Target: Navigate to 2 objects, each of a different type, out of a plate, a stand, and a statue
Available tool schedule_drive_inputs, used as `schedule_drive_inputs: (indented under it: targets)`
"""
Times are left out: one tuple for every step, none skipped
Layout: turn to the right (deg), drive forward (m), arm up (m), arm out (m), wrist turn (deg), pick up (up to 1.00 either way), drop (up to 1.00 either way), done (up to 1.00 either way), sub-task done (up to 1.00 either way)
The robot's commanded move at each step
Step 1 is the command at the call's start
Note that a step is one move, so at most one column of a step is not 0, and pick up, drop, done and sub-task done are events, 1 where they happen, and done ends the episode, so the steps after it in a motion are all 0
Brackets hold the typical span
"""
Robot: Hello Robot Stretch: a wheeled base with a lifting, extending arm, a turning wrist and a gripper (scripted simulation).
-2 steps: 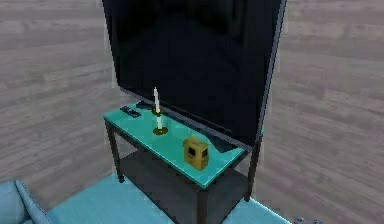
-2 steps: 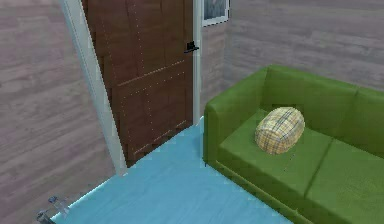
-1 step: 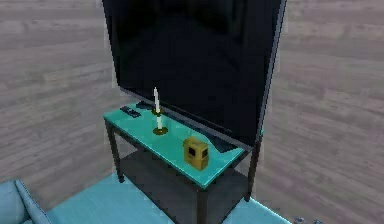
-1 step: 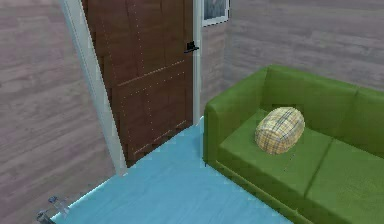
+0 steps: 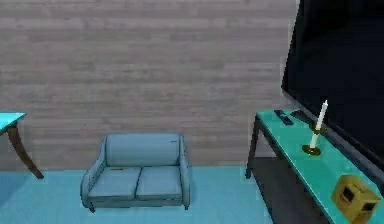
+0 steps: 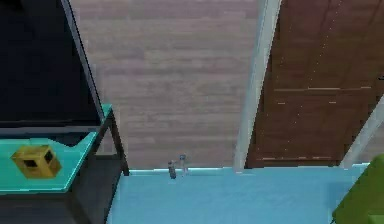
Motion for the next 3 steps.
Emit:
schedule_drive_inputs:
  targets:
    - [-45.0, 0.00, 0.00, 0.00, 0.0, 0.00, 0.00, 0.00, 0.00]
    - [-45.0, 0.00, 0.00, 0.00, 0.0, 0.00, 0.00, 0.00, 0.00]
    - [0.0, 0.60, 0.00, 0.00, 0.0, 0.00, 0.00, 0.00, 0.00]
